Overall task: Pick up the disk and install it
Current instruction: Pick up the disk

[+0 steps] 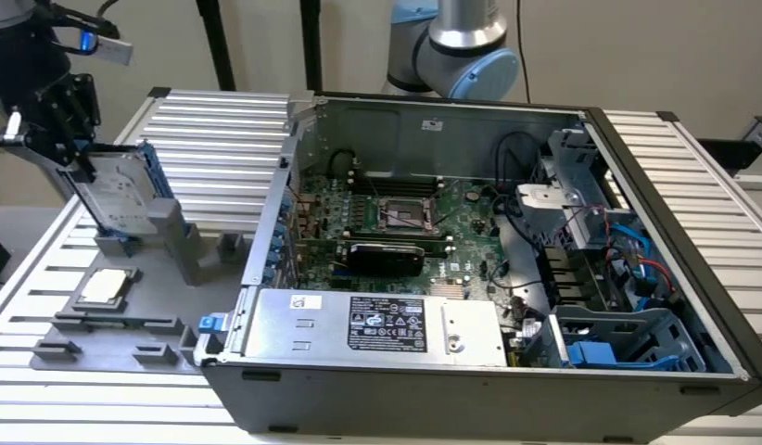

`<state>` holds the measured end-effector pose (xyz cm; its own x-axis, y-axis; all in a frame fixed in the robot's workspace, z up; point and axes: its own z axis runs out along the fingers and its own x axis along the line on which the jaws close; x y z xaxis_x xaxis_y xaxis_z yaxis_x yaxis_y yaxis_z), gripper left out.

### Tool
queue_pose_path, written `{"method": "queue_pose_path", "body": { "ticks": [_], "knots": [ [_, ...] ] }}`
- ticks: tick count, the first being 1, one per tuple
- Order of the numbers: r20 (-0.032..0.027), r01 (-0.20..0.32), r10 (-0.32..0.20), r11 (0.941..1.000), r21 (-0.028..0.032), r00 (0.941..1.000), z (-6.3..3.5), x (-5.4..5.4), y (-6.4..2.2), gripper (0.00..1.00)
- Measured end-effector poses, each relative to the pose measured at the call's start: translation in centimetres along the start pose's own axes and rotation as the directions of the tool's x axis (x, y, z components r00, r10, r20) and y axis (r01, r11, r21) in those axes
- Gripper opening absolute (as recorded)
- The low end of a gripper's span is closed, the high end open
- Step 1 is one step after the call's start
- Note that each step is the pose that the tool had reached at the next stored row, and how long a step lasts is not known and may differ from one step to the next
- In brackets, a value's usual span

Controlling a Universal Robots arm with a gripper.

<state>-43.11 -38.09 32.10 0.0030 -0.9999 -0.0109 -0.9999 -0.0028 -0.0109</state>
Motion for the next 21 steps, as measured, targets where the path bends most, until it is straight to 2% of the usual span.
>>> {"method": "queue_pose_path", "body": {
  "ticks": [7,12,17,21],
  "knots": [
    [0.0005,0.006,-0.006,1.0000,0.0000,1.0000,-3.21,0.0,-0.16,0.00],
    [0.0022,0.011,-0.011,0.9999,-0.0001,0.9999,-5.48,-0.1,-0.62,0.00],
    [0.0083,0.019,-0.019,0.9998,-0.0001,0.9998,-7.70,-0.1,-1.55,0.00],
    [0.0169,0.022,-0.022,0.9998,0.0002,0.9996,-9.23,0.0,-2.92,0.00]
  ]
}}
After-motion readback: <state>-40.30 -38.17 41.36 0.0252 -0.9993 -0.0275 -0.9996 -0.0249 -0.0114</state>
